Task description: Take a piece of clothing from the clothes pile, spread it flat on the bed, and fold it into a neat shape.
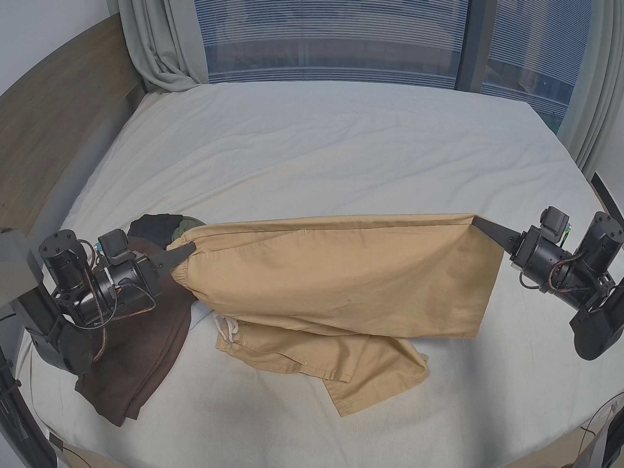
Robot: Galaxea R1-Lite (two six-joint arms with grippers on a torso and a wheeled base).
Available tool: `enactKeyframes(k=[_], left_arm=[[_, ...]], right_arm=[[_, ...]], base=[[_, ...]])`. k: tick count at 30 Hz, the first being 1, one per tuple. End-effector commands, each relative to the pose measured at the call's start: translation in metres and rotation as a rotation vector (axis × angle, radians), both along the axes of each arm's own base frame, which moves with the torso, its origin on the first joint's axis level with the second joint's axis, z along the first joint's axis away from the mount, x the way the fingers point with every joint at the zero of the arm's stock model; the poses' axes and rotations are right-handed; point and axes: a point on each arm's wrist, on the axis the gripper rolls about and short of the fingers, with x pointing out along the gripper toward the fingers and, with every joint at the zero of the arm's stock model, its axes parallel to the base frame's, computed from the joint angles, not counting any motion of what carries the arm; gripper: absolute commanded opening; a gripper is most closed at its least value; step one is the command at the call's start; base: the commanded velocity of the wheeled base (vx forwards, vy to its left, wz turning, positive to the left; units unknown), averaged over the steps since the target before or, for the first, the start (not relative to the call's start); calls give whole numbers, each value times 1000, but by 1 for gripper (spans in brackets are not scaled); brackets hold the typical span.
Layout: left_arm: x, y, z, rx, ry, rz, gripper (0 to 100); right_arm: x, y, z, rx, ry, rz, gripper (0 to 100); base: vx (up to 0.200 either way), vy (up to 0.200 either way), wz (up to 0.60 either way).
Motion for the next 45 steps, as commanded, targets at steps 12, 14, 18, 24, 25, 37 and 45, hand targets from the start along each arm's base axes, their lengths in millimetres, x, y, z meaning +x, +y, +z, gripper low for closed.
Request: enactKeyframes(k=[12, 14, 18, 24, 25, 37, 45], left_arm=[[6, 6, 5, -1, -30, 24, 0], [7, 6, 6, -1, -36, 24, 0], [7, 5, 9, -2, -44, 32, 0], [8, 4, 7, -4, -38, 58, 0], [9, 4, 7, -7, -36, 63, 0], [36, -4, 3, -21, -67, 142, 0], [53, -7, -5, -24, -75, 162, 0]], right_arm=[[3, -5, -1, -9, -7, -22, 0], [4, -4, -3, -17, -8, -17, 0], [8, -1, -7, -42, -19, -16, 0], [26, -1, -12, -47, -30, -49, 0], [28, -1, -13, -47, -30, -49, 0], [65, -3, -18, -38, -64, -64, 0], [83, -8, -24, -38, -76, -83, 0]], base=[[0, 0, 0], [0, 0, 0], [0, 0, 0], [0, 0, 0], [0, 0, 0], [0, 0, 0], [0, 0, 0]])
